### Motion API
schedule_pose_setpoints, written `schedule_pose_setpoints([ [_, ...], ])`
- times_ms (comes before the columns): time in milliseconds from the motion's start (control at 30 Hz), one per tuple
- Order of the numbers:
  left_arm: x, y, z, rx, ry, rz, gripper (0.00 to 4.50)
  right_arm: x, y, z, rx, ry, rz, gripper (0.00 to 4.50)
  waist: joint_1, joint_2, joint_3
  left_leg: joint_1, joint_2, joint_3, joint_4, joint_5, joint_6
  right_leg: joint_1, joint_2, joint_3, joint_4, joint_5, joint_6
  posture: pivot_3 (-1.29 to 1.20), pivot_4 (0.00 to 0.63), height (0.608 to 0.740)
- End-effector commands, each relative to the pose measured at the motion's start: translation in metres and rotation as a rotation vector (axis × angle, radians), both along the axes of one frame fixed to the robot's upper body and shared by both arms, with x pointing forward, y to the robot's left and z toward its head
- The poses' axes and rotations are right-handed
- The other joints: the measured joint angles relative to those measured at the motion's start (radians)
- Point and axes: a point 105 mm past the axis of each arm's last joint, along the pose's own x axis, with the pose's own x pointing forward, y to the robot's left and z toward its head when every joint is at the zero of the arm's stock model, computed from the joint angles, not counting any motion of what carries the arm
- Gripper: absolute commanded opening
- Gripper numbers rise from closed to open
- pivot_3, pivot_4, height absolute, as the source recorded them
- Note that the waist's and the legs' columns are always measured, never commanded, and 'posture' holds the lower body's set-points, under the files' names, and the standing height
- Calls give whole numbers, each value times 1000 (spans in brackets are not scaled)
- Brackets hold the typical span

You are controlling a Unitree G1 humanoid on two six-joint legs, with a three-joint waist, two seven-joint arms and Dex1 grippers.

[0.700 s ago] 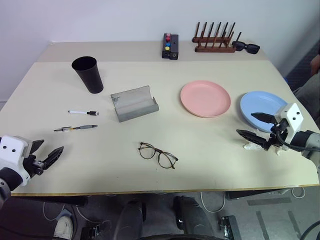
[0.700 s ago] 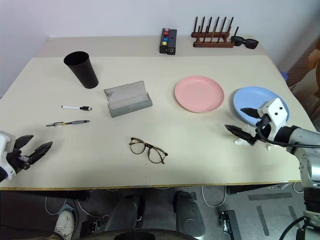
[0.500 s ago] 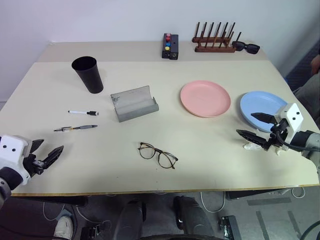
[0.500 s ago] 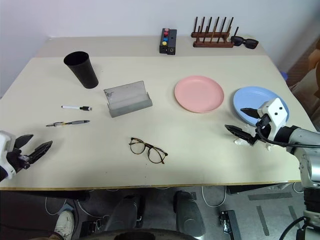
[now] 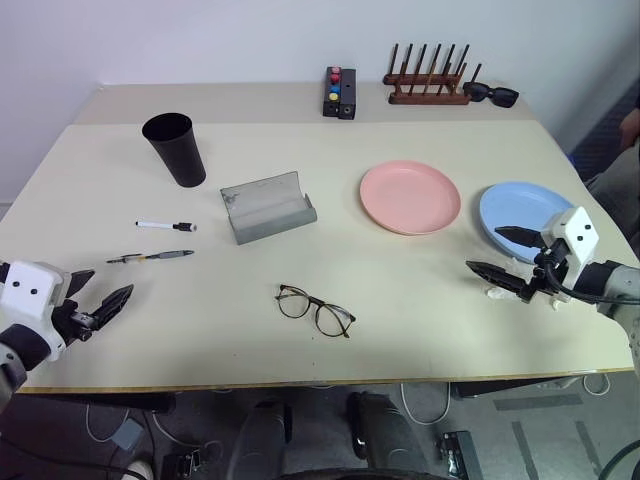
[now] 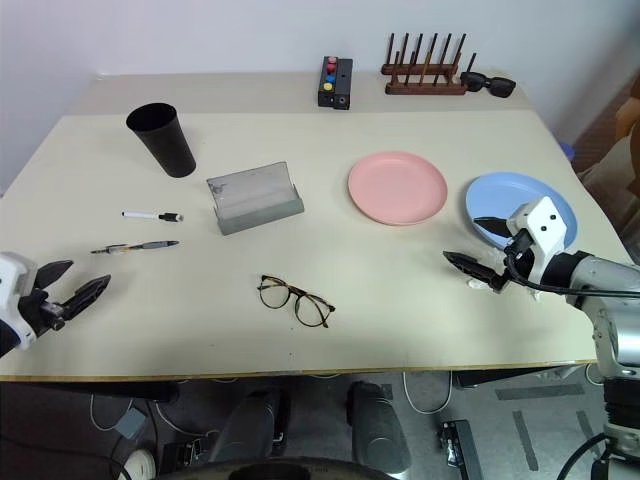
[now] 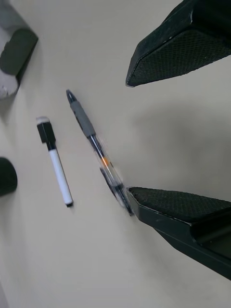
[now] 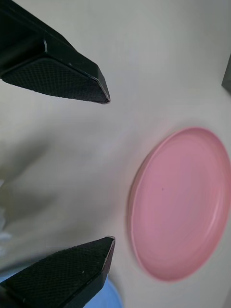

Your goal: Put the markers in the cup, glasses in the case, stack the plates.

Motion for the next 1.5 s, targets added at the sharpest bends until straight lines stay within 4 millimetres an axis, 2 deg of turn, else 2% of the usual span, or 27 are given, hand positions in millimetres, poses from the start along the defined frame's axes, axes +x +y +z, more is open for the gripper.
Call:
schedule_pose_setpoints([
  [33,13,-10,17,19,4,-88,3343,2,15,17,8,-71,38,4500,3,0,0,0,0,0,0,0,0,0,0,0,0,0,0,0,150,735],
  [67,16,-12,19,17,25,-114,3343,1,17,15,12,-72,37,4500,4,0,0,0,0,0,0,0,0,0,0,0,0,0,0,0,150,735],
  [200,33,-18,23,63,120,-231,4456,-3,23,11,28,-72,28,4500,1,0,0,0,0,0,0,0,0,0,0,0,0,0,0,0,150,735],
  [300,49,-16,23,171,196,-315,4456,-9,28,7,46,-70,16,4500,1,0,0,-1,-1,0,-1,0,0,-1,0,0,0,0,0,0,150,735],
  [400,65,-17,12,286,315,-428,4456,-17,30,1,63,-63,-2,4500,4,1,0,-1,-1,0,-1,0,0,-1,1,0,0,0,0,0,150,735],
  [500,79,-15,7,372,359,-491,4456,-23,30,-3,74,-59,-22,4500,1,1,0,-1,-1,1,-1,0,0,-1,1,0,0,0,0,0,150,735],
  [567,99,-19,6,400,375,-514,4456,-29,29,-5,83,-55,-33,4500,2,0,0,-1,-1,1,-1,0,0,-1,1,0,0,0,0,0,150,735],
  [633,110,-28,3,411,413,-570,4456,-33,29,-6,92,-60,-51,4500,5,0,0,-1,-2,0,-1,0,0,-1,2,0,0,0,1,0,150,735],
  [800,124,-42,-9,452,522,-678,4456,-39,34,-5,102,-66,-71,4500,-1,-1,0,-2,-2,1,0,0,1,-1,1,0,0,1,2,0,150,735],
  [1033,123,-37,-15,503,634,-722,4456,-34,41,3,110,-92,-87,4500,-4,-1,0,-1,-2,0,0,0,1,-2,2,0,0,2,4,0,150,735],
  [1100,122,-31,-16,514,649,-709,3941,-35,44,1,115,-89,-90,4500,-4,-1,0,-1,-2,0,0,0,1,-2,2,0,0,2,4,0,150,735],
  [1167,120,-27,-16,504,653,-703,3201,-36,48,0,121,-85,-89,4500,-4,-1,0,-1,-1,0,-1,0,1,-2,2,0,1,2,4,0,150,735],
  [1367,112,-17,-17,492,662,-695,60,-31,50,1,131,-86,-84,4500,-5,-1,0,-1,-1,0,0,0,1,-2,2,0,2,2,4,0,150,735],
  [1500,111,-11,-16,516,642,-676,23,-27,47,1,129,-87,-77,4500,-6,-1,0,-1,-1,0,0,0,1,-2,2,0,2,2,5,0,150,735],
])
